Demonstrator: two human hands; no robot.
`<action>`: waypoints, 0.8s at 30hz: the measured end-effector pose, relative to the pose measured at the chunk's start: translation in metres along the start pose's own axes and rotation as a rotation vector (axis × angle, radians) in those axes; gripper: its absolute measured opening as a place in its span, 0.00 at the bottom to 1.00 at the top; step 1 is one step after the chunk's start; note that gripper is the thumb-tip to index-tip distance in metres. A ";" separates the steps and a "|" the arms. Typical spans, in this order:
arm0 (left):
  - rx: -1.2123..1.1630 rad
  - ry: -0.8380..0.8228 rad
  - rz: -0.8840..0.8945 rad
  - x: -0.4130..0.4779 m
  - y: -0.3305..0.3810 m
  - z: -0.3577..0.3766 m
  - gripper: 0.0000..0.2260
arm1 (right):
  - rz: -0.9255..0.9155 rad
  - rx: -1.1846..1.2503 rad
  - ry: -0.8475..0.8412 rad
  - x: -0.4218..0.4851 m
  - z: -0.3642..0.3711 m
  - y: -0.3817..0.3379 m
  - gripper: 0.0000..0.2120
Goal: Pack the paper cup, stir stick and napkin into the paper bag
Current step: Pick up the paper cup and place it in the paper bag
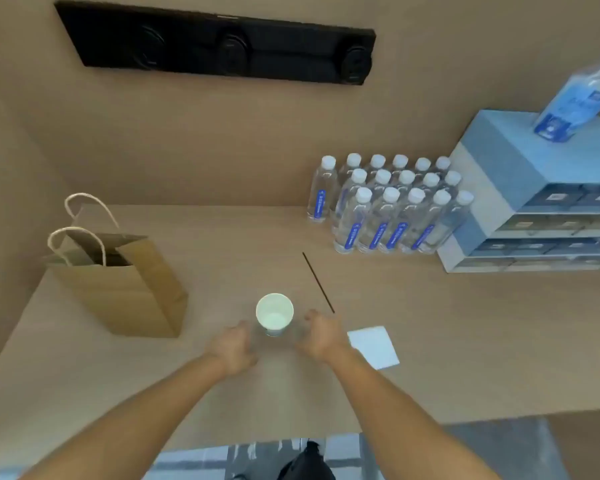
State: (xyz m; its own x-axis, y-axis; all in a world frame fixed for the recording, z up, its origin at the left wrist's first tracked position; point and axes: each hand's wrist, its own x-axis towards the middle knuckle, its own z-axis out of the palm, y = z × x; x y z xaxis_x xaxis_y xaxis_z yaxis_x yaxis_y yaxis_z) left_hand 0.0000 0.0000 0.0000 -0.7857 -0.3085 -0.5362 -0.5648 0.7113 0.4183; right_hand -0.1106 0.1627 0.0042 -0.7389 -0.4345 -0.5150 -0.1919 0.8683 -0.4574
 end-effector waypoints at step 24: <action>-0.446 0.190 0.155 -0.110 -0.024 -0.202 0.16 | -0.762 0.143 -0.308 -0.013 -0.108 -0.208 0.28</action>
State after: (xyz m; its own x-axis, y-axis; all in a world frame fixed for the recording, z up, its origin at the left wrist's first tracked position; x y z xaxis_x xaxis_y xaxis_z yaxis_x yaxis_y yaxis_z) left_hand 0.0491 -0.1109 0.1972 -0.8776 -0.3596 -0.3171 -0.4578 0.4323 0.7769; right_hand -0.1310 0.0133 0.1841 -0.2260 -0.9548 -0.1933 -0.4685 0.2805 -0.8377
